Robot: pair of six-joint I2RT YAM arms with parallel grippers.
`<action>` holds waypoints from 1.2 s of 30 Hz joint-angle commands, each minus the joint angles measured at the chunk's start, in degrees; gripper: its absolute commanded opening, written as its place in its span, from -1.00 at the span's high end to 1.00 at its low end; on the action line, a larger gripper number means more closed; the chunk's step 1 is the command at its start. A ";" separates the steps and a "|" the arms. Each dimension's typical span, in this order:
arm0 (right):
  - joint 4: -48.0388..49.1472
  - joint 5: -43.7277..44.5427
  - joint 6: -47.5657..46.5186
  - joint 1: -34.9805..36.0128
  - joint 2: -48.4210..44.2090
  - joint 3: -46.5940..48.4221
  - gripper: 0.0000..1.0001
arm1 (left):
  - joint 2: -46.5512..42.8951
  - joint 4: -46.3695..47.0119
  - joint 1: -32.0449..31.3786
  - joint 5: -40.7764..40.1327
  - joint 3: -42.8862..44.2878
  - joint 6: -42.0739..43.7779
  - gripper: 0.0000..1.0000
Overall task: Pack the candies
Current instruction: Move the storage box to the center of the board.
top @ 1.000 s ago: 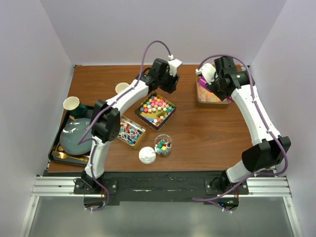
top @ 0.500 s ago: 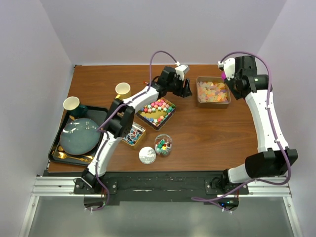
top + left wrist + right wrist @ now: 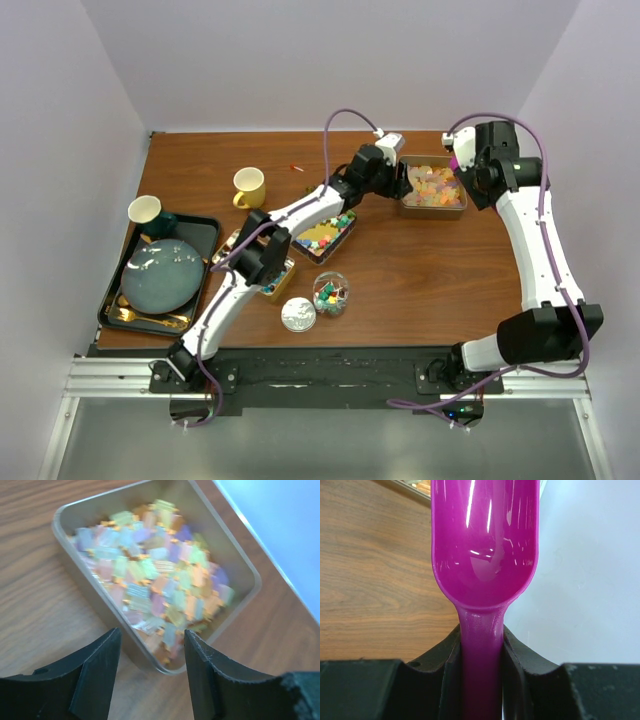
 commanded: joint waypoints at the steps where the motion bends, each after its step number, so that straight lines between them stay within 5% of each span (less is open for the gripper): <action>1: 0.81 1.27 0.80 -0.48 -3.92 -1.55 1.00 | 3.27 -2.57 -1.09 -13.94 6.28 1.87 -0.12; 11: 0.81 0.74 0.36 -1.36 -5.60 -3.92 1.00 | 3.72 -9.75 -1.27 -15.89 5.86 6.52 -0.05; 19: 0.64 -1.54 0.36 -1.36 -0.77 0.64 1.00 | -7.18 -14.26 -0.74 -9.99 -11.79 8.64 -0.06; 36: -2.79 -9.63 0.80 -1.27 5.30 9.07 1.00 | -36.43 -5.12 -0.83 -5.51 -51.25 29.03 -0.09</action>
